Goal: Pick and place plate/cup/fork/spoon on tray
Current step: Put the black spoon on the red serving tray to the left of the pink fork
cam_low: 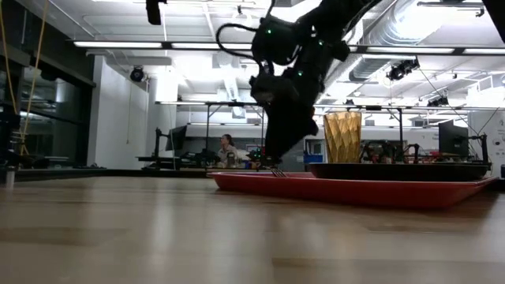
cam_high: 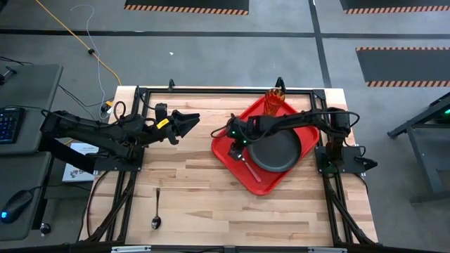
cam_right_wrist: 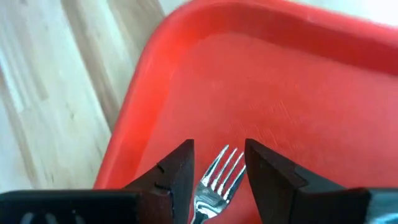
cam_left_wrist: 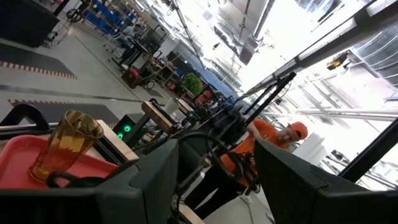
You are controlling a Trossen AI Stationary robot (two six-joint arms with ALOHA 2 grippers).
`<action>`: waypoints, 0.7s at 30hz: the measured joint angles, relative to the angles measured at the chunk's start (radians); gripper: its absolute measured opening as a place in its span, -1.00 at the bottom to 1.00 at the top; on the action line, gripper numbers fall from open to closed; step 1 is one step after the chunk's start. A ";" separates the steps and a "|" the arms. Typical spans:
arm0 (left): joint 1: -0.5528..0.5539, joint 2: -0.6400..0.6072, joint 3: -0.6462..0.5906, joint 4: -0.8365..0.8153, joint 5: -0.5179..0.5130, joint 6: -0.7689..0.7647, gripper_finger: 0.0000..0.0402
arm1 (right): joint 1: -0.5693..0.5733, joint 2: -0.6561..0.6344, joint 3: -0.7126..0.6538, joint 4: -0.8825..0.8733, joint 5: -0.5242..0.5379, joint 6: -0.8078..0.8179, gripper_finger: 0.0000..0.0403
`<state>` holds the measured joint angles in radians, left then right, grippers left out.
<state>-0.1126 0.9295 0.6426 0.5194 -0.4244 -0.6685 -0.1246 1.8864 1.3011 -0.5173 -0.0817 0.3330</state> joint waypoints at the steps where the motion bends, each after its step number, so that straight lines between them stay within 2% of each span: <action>1: 0.000 0.000 0.000 0.000 0.000 0.000 0.01 | 0.000 -0.008 0.006 -0.017 0.001 -0.021 -0.34; 5: 0.000 0.000 0.000 -0.002 0.009 0.000 0.01 | 0.019 -0.085 -0.018 -0.057 0.033 -0.062 -0.34; 9: 0.000 0.000 0.000 -0.013 0.045 0.000 0.01 | 0.055 -0.226 -0.112 -0.066 0.116 -0.009 -0.34; 14: 0.000 0.000 0.000 -0.055 0.050 0.000 0.01 | 0.145 -0.469 -0.313 0.030 0.212 0.198 -0.34; 17: 0.000 0.000 0.000 -0.054 0.048 0.000 0.01 | 0.235 -0.619 -0.448 0.133 0.291 0.363 -0.34; 21: 0.000 0.000 0.000 -0.048 -0.004 -0.008 0.01 | 0.374 -0.782 -0.613 0.308 0.430 0.546 -0.34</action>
<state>-0.1123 0.9295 0.6426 0.4709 -0.4284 -0.6763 0.2492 1.1043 0.6886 -0.2093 0.3486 0.8785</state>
